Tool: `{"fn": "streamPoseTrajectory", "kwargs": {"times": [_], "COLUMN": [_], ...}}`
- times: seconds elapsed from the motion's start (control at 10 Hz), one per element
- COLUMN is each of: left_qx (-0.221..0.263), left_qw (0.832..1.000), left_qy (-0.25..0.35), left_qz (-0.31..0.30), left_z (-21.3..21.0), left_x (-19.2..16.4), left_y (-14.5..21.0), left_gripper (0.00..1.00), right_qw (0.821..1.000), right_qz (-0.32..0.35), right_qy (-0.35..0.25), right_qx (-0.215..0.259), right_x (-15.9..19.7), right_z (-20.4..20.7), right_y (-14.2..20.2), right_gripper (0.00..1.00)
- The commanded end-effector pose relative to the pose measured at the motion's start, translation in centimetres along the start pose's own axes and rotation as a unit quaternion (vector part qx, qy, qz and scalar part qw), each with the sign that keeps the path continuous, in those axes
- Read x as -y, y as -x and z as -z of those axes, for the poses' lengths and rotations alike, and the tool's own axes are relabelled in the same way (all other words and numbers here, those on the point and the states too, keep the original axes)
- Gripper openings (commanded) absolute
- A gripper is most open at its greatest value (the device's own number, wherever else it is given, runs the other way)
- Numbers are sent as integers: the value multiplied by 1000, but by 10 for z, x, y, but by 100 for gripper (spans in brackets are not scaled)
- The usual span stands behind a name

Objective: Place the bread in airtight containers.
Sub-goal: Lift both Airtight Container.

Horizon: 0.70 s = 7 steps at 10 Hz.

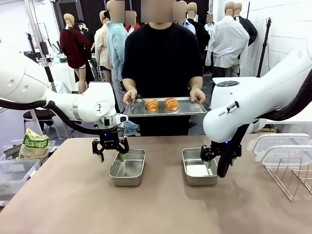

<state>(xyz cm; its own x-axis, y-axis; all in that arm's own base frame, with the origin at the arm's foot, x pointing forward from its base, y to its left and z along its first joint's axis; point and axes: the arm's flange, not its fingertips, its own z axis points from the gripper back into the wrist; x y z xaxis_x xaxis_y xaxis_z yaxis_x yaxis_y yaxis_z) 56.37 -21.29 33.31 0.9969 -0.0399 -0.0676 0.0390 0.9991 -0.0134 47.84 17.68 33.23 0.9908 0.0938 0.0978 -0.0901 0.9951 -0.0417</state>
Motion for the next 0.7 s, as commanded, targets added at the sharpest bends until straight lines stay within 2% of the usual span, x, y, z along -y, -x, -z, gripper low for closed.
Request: {"fn": "streamPoseTrajectory", "kwargs": {"times": [0.0,0.4,0.6], "left_qx": [32,38,39], "left_qw": [999,999,999], "left_qy": [-22,-3,-3], "left_qz": [12,7,8], "left_z": [3,6,7], "left_x": [0,-4,-4], "left_y": [6,6,6], "left_gripper": [100,99,88], "right_qw": [1000,999,999], "right_qz": [13,16,36], "right_qy": [-19,-29,-20], "right_qx": [-5,-13,1], "right_x": [-6,-8,-5], "right_z": [3,9,9], "right_y": [-9,-14,-17], "right_gripper": [100,100,100]}}
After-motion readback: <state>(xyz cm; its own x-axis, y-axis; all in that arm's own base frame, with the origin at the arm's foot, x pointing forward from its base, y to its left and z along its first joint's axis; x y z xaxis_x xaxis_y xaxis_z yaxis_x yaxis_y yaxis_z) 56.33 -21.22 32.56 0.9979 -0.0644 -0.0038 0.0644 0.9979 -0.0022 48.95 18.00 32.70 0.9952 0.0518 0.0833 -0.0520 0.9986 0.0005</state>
